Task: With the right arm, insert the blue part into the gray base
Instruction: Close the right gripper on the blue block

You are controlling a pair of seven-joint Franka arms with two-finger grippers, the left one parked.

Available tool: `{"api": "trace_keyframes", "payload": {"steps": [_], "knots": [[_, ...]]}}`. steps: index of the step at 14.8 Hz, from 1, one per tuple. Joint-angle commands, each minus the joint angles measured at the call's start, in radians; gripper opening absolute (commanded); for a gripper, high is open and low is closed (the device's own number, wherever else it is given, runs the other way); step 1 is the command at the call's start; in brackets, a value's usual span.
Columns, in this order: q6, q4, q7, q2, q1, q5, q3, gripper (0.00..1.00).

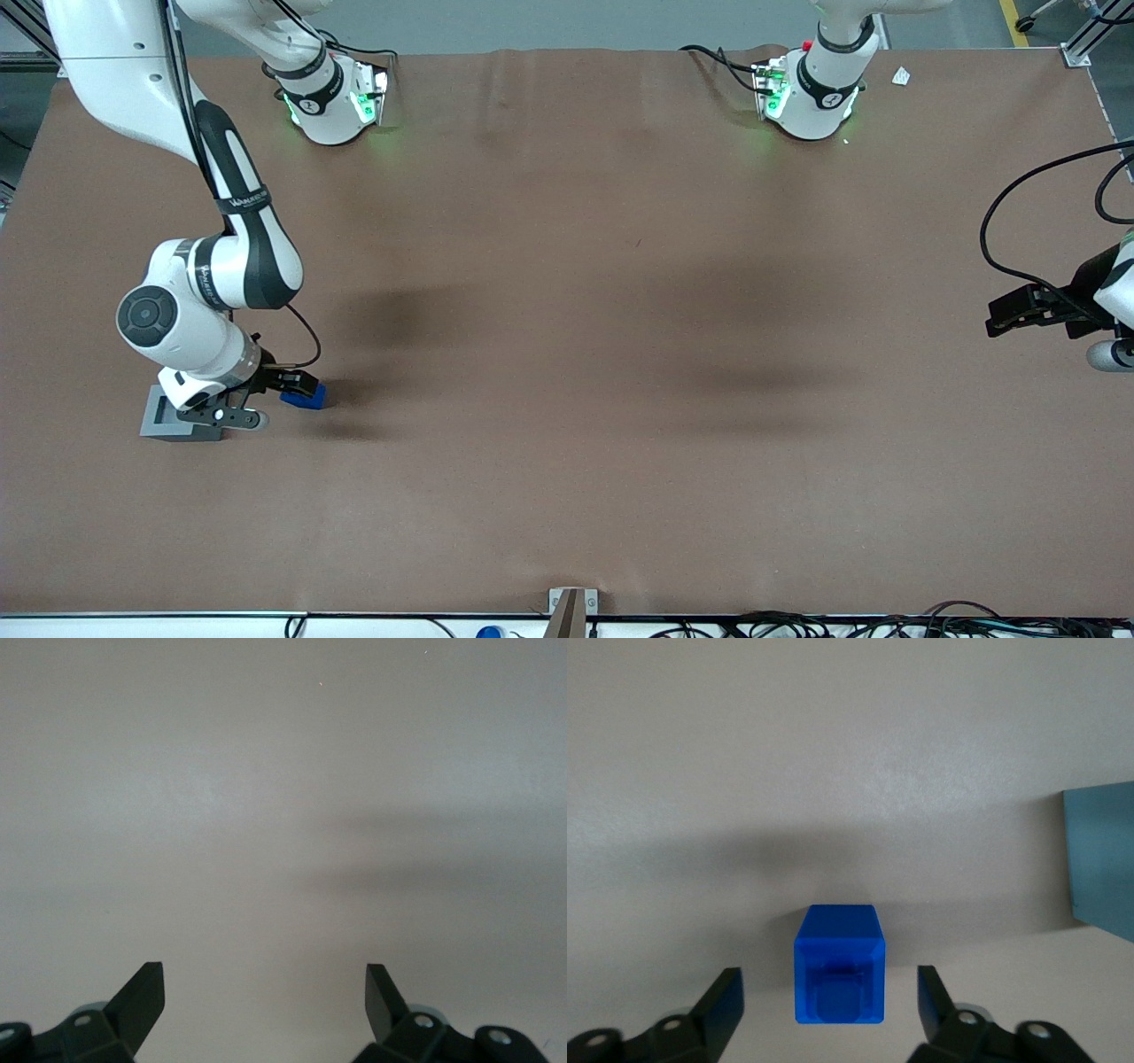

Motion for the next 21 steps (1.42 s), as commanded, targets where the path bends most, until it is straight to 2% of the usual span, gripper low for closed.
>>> {"api": "trace_keyframes", "payload": {"steps": [1, 6, 12, 18, 21], "knots": [[0.017, -0.014, 0.011, 0.007, -0.005, 0.009, 0.002, 0.81], [0.022, -0.012, 0.011, 0.024, -0.008, 0.009, 0.002, 0.73], [0.020, -0.014, 0.010, 0.028, -0.005, 0.009, 0.002, 0.46], [0.022, -0.012, 0.010, 0.033, -0.002, 0.007, 0.002, 0.13], [0.008, 0.006, 0.001, 0.031, -0.006, 0.007, 0.002, 0.04]]}}
